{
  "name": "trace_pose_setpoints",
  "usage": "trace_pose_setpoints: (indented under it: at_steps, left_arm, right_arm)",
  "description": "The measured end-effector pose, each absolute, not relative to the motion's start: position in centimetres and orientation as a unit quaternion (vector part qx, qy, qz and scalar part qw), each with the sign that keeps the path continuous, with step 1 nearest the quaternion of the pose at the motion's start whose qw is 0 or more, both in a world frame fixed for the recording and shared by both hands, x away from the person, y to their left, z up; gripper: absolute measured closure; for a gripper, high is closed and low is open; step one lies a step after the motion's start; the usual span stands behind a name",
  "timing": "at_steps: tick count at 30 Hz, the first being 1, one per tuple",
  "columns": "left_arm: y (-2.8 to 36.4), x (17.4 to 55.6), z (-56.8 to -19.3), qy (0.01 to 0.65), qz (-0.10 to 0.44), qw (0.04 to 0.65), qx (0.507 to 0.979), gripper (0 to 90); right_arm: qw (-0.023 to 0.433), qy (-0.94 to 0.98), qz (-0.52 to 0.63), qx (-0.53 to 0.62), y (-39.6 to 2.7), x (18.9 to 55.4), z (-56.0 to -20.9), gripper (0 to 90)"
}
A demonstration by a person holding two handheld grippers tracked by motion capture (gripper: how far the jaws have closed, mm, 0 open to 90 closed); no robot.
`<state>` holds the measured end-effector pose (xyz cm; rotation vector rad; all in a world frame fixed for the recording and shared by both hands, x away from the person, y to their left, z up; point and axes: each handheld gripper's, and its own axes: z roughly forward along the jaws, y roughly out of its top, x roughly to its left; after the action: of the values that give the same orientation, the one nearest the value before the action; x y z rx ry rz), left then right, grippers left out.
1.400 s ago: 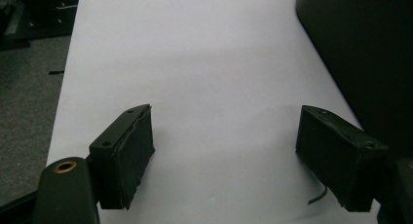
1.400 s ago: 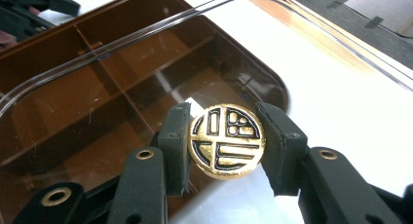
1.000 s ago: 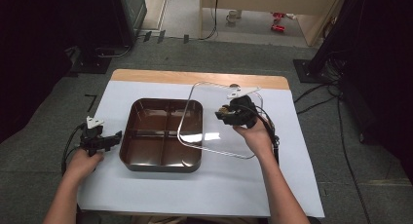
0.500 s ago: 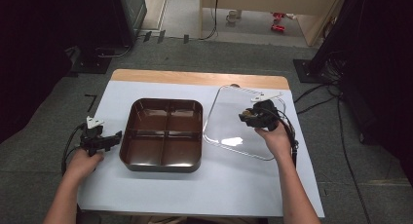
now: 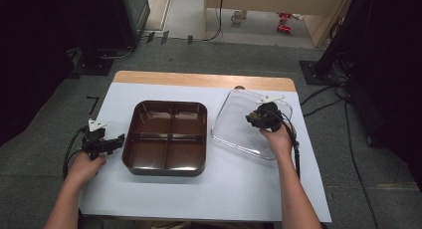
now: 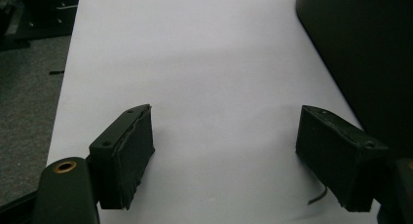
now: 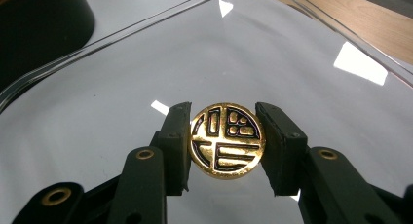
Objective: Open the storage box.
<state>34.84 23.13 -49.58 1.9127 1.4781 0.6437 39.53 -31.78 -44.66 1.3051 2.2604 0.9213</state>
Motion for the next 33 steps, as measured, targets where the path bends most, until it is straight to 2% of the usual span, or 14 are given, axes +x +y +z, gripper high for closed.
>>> trace_pose_setpoints:
  at_steps: [10, 24, 33]
  left_arm:
    - [23.1, 34.8, -49.6, 0.561, 0.244, 0.315, 0.726, 21.3]
    - [23.1, 34.8, -49.6, 0.561, 0.244, 0.315, 0.726, 21.3]
    - [23.1, 34.8, -49.6, 0.561, 0.245, 0.314, 0.726, 21.3]
  right_arm:
    - [0.171, 0.777, 0.334, 0.505, -31.0, 41.4, -47.8, 58.9]
    - [0.174, 0.78, 0.333, 0.501, -31.2, 41.5, -48.0, 58.0]
    - [0.178, 0.784, 0.331, 0.494, -31.2, 40.9, -47.2, 49.3]
